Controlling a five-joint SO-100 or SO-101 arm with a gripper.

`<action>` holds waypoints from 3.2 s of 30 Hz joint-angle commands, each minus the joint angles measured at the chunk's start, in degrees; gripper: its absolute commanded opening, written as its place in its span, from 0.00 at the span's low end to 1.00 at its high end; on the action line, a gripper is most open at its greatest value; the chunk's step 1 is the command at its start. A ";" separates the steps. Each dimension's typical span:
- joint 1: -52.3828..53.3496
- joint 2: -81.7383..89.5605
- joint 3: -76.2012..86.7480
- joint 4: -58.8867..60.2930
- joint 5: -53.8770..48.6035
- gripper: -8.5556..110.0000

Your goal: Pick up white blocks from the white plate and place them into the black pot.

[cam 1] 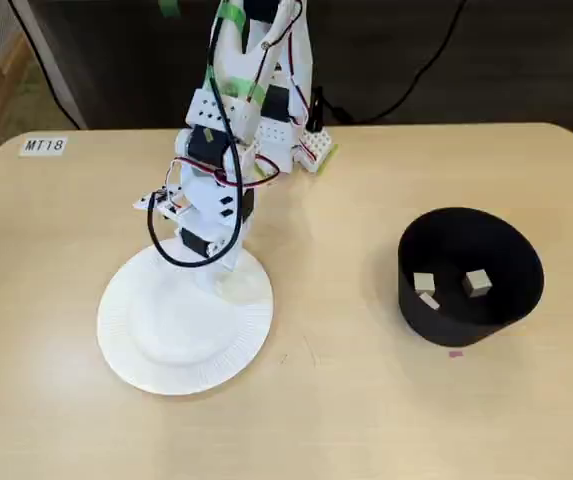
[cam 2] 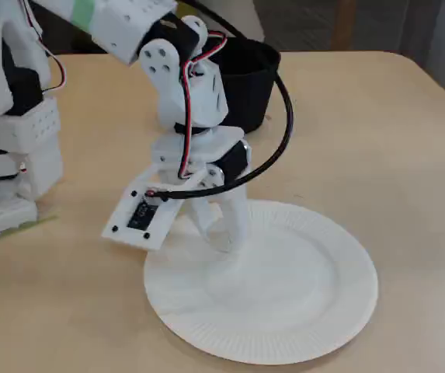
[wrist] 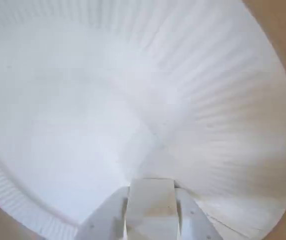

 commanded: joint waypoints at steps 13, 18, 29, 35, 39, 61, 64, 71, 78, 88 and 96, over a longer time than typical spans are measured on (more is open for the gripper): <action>-2.37 22.41 -15.91 -9.14 -0.09 0.05; -13.01 29.53 -15.03 -9.84 -1.05 0.05; -40.25 45.70 3.60 -22.68 -5.71 0.05; -49.92 56.43 23.12 -31.73 -6.86 0.05; -55.55 58.27 31.03 -36.47 -8.96 0.05; -58.62 27.16 10.90 -34.54 -21.01 0.07; -57.48 26.98 9.49 -32.08 -23.03 0.19; -54.67 26.89 7.56 -27.16 -24.87 0.25; -50.89 29.97 4.22 -22.32 -22.85 0.05; -31.11 51.33 -6.77 11.16 -18.72 0.05; -26.98 70.49 10.55 19.69 -16.26 0.05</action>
